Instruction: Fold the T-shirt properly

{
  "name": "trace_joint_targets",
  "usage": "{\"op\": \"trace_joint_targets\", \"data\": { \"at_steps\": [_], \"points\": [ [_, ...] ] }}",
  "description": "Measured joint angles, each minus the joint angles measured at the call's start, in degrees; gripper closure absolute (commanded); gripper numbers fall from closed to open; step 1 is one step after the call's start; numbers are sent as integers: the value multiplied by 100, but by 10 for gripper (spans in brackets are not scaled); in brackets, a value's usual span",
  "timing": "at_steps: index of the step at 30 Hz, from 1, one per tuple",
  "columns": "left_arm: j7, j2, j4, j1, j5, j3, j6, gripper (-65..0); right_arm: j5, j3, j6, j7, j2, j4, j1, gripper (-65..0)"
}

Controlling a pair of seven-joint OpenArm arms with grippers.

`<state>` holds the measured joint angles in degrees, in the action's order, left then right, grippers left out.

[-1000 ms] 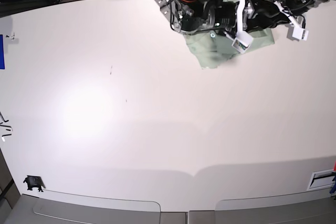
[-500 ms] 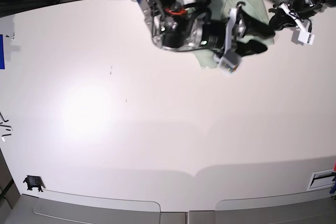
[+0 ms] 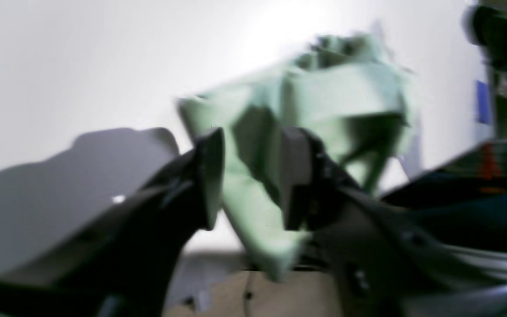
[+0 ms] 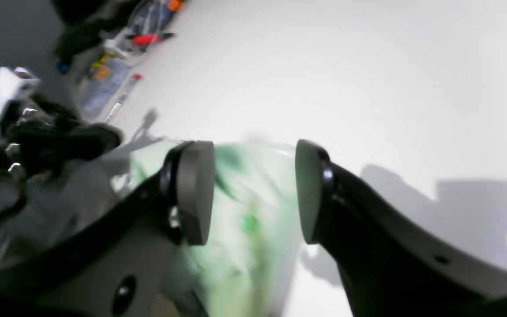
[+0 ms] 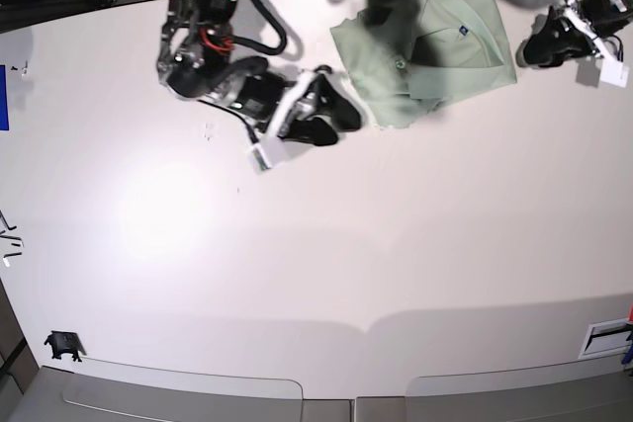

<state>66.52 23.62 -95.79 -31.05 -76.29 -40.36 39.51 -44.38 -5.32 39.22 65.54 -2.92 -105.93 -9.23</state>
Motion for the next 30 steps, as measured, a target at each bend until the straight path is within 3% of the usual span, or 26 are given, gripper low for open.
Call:
{"op": "trace_joint_targets", "data": {
  "at_steps": [3, 8, 19, 22, 24, 27, 30],
  "points": [
    [46, -87, 0, -382, -122, 111, -2, -341, -387, -341, 20, 179, 127, 0, -219, -277],
    [-11, -175, 0, -669, -96, 481, -2, -342, -584, -713, 24, 256, 179, 0, -433, -277],
    [-72, -527, 0, -706, 450, 1543, -2, -305, -688, -743, 26, 267, 179, 0, -459, -277],
    [-393, -535, 0, -684, 920, 1644, -31, -305, -686, -743, 26, 267, 179, 0, -459, -277],
    [-684, -535, 0, -673, 1174, 1644, -227, -303, -686, -743, 26, 267, 179, 0, -459, -277],
    [-774, -533, 0, -669, 1231, 1641, -308, -240, -686, -743, 26, 267, 179, 0, -459, -277],
    [-776, -535, 0, -671, 1233, 1641, -308, -125, -686, -743, 26, 260, 179, 0, -459, -277]
  ]
}}
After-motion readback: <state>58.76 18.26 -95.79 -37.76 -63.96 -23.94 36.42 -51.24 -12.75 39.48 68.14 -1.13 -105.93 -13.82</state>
